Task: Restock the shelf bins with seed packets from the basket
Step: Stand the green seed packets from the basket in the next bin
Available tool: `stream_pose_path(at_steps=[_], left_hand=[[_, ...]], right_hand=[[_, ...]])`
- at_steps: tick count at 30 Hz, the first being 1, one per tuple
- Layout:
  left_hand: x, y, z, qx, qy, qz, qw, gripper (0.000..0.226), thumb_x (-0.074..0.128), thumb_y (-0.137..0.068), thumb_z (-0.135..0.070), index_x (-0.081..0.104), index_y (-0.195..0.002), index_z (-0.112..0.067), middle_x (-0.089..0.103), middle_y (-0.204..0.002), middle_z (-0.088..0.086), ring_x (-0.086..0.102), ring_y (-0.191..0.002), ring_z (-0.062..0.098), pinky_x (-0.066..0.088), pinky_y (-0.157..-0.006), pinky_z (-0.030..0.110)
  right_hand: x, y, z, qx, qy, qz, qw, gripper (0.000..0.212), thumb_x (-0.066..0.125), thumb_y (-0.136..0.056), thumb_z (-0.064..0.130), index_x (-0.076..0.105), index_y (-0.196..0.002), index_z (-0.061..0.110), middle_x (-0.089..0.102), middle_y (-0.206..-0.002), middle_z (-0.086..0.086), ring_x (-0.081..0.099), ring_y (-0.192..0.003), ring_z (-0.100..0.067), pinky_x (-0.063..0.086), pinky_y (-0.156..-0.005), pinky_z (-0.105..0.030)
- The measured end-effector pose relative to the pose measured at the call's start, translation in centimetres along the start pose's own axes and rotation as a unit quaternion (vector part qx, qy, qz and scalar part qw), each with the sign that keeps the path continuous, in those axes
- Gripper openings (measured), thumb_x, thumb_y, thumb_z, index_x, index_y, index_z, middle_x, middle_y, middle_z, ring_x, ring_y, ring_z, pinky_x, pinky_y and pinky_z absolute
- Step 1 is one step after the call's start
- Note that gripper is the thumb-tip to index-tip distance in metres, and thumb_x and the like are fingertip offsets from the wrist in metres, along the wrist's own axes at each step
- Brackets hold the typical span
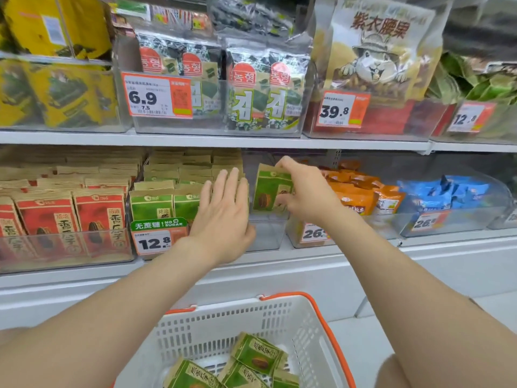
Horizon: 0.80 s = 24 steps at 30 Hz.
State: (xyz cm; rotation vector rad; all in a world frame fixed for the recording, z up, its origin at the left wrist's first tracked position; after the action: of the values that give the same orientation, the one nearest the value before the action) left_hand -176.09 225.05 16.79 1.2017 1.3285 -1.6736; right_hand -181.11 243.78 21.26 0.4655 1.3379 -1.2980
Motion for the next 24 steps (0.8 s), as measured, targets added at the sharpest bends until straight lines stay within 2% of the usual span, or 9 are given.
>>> stream_pose_path(at_steps=[2, 3, 6, 8, 9, 11, 15, 19, 24], left_hand=[[0.6, -1.4, 0.3, 0.009, -0.033, 0.031, 0.999, 0.095, 0.044, -0.1, -0.055, 0.0, -0.165, -0.002, -0.006, -0.174, 0.02, -0.007, -0.161, 0.038, 0.002, -0.128, 0.057], [0.9, -2.2, 0.5, 0.01, -0.046, 0.038, 0.998, 0.095, 0.042, -0.101, -0.058, 0.0, -0.165, -0.001, -0.002, -0.174, 0.02, -0.004, -0.161, 0.038, 0.001, -0.128, 0.057], [1.7, -4.2, 1.4, 0.002, -0.086, 0.028, 0.996, 0.092, 0.035, -0.099, -0.068, 0.016, -0.162, -0.004, 0.031, -0.163, 0.02, 0.028, -0.152, 0.038, 0.014, -0.126, 0.06], [2.2, -5.1, 1.8, 0.004, -0.092, 0.005, 0.996, 0.079, 0.036, -0.098, -0.07, 0.032, -0.152, -0.012, 0.049, -0.149, 0.014, 0.048, -0.137, 0.035, 0.029, -0.118, 0.058], [2.4, -5.3, 2.0, 0.007, -0.094, -0.006, 0.996, 0.074, 0.037, -0.098, -0.069, 0.037, -0.147, -0.014, 0.052, -0.143, 0.012, 0.052, -0.131, 0.034, 0.034, -0.114, 0.055], [2.9, -5.6, 2.3, 0.01, -0.11, -0.024, 0.994, 0.073, 0.038, -0.096, -0.069, 0.039, -0.145, -0.015, 0.052, -0.142, 0.013, 0.052, -0.128, 0.034, 0.036, -0.111, 0.054], [3.2, -5.8, 2.8, -0.014, -0.159, -0.034, 0.987, 0.087, 0.036, -0.088, -0.071, 0.039, -0.149, -0.009, 0.044, -0.156, 0.02, 0.041, -0.14, 0.041, 0.018, -0.121, 0.063], [3.6, -6.0, 2.7, -0.011, -0.148, -0.036, 0.988, 0.082, 0.038, -0.086, -0.068, 0.044, -0.142, -0.008, 0.045, -0.156, 0.022, 0.05, -0.127, 0.039, 0.032, -0.109, 0.059], [3.9, -6.4, 2.4, -0.017, -0.136, -0.033, 0.99, 0.081, 0.04, -0.084, -0.065, 0.046, -0.14, -0.007, 0.043, -0.157, 0.024, 0.05, -0.128, 0.04, 0.036, -0.102, 0.056]], right_hand=[[2.0, -1.2, -0.2, -0.001, 0.096, 0.016, 0.995, 0.051, 0.081, -0.087, 0.028, 0.051, -0.129, 0.028, 0.071, -0.114, -0.005, 0.062, -0.107, -0.033, 0.051, -0.092, -0.046], [2.9, -1.8, -0.2, 0.0, 0.141, 0.016, 0.99, 0.052, 0.078, -0.089, 0.031, 0.05, -0.133, 0.029, 0.071, -0.115, -0.006, 0.059, -0.111, -0.034, 0.047, -0.095, -0.047], [4.7, -3.8, -0.4, 0.024, 0.204, 0.011, 0.979, 0.055, 0.075, -0.088, 0.033, 0.051, -0.137, 0.028, 0.071, -0.117, -0.009, 0.053, -0.121, -0.036, 0.037, -0.1, -0.049], [5.5, -5.5, -0.5, 0.048, 0.224, 0.017, 0.973, 0.045, 0.075, -0.086, 0.033, 0.058, -0.128, 0.025, 0.071, -0.117, -0.01, 0.052, -0.125, -0.038, 0.034, -0.103, -0.05], [6.0, -6.2, -0.6, 0.059, 0.238, 0.02, 0.969, 0.04, 0.075, -0.086, 0.033, 0.061, -0.122, 0.023, 0.071, -0.117, -0.011, 0.051, -0.127, -0.038, 0.033, -0.106, -0.051], [6.9, -7.6, -0.7, 0.077, 0.268, 0.03, 0.96, 0.039, 0.075, -0.087, 0.032, 0.062, -0.122, 0.019, 0.069, -0.121, -0.013, 0.049, -0.13, -0.038, 0.029, -0.112, -0.054], [8.0, -10.5, -0.7, 0.106, 0.299, 0.067, 0.946, 0.05, 0.076, -0.086, 0.021, 0.057, -0.132, 0.015, 0.063, -0.133, -0.015, 0.051, -0.132, -0.038, 0.022, -0.119, -0.056], [9.3, -13.7, -0.5, 0.123, 0.366, 0.055, 0.921, 0.056, 0.063, -0.093, 0.014, 0.047, -0.147, 0.016, 0.045, -0.154, -0.016, 0.034, -0.147, -0.04, 0.022, -0.121, -0.057], [11.9, -15.6, -0.8, 0.132, 0.387, -0.035, 0.912, 0.041, 0.05, -0.099, 0.008, 0.055, -0.139, 0.005, 0.057, -0.141, -0.022, 0.047, -0.136, -0.045, 0.033, -0.115, -0.059]])
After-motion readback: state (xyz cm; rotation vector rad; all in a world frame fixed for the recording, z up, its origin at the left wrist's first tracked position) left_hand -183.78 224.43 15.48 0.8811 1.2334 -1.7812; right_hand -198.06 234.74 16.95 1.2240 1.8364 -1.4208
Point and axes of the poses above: each hand's wrist, its own y-axis away from the middle knuckle, its own x-axis out of the palm, z = x × y, the point moved 2 cm from there along -y, towards the middle knuckle
